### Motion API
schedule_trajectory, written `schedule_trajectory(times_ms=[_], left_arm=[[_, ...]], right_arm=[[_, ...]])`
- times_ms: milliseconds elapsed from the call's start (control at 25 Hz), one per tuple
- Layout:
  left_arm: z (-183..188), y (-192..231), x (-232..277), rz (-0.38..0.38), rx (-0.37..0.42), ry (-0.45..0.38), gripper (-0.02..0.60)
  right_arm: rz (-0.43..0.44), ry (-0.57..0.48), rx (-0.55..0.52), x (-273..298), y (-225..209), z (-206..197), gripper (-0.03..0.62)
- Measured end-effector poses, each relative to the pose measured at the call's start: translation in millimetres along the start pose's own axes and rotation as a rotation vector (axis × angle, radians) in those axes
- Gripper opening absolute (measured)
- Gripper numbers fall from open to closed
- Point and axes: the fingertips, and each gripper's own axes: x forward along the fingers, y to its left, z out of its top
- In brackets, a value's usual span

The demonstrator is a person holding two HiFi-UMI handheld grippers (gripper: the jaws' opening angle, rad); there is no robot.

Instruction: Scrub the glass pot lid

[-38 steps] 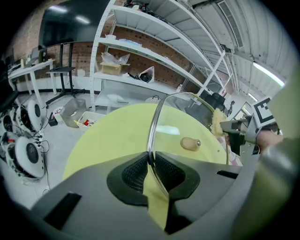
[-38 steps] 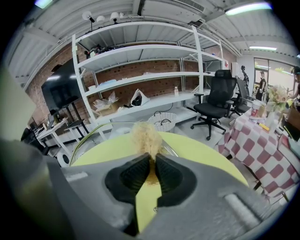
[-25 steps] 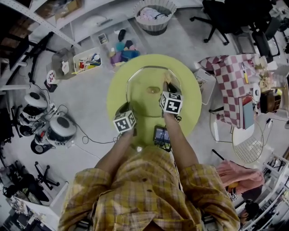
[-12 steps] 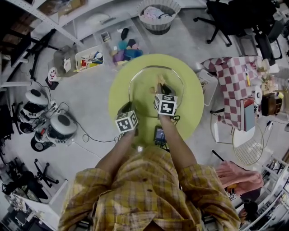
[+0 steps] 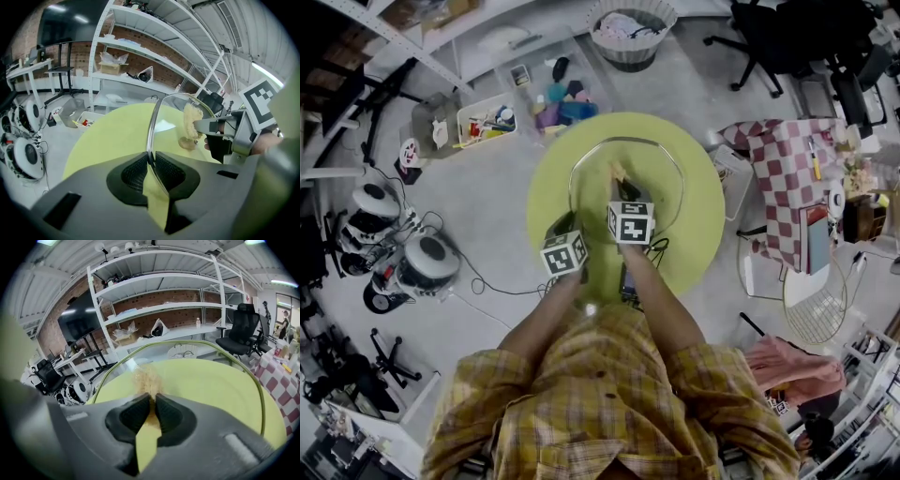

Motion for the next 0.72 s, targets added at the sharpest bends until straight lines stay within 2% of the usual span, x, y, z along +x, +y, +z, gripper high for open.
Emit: schedule_trajectory(times_ms=[720], left_arm=[[0.3,1.3,-1.9,-0.004,-0.01,-0.002,0.054]], right_arm=[[0.095,0.045,-0.03,7.2,50.4,-16.8,0.037]])
